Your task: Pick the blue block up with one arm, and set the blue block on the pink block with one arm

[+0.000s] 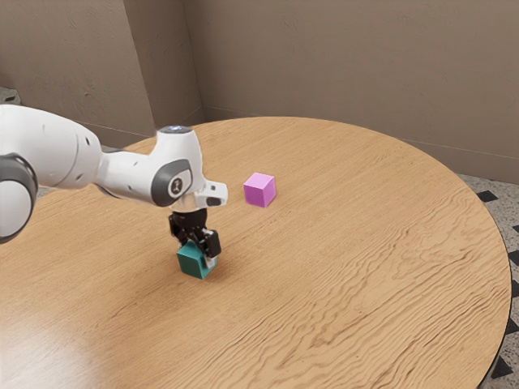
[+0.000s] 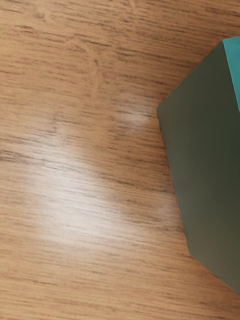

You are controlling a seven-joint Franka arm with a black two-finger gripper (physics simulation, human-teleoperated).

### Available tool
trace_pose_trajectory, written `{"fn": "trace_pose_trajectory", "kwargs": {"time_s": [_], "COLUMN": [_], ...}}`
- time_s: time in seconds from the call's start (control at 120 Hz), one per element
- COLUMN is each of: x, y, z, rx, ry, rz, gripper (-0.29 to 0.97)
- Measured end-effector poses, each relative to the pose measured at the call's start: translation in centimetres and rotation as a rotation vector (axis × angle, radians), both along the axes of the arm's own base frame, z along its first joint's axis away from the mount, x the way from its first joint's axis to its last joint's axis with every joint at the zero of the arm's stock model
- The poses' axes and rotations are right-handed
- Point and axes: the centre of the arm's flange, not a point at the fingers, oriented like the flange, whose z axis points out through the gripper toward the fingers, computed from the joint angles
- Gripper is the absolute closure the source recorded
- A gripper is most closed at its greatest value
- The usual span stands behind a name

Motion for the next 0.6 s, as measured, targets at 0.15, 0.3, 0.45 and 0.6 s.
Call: {"fn": "trace_pose_trajectory", "kwargs": {"time_s": [0.15,0.3,0.45,0.6], "x": [0.4,0.4,0.5,3.2], "y": [-0.2,0.0,-0.1,-0.6], "z": [0.3,0.5,1.1,5.7], "rx": [0.002,0.006,0.010,0.024], "ry": [-0.009,-0.010,-0.017,-0.094], "rz": [-0.002,0.000,-0.001,-0.017], "gripper": [0.16,0.25,0.30,0.33]}}
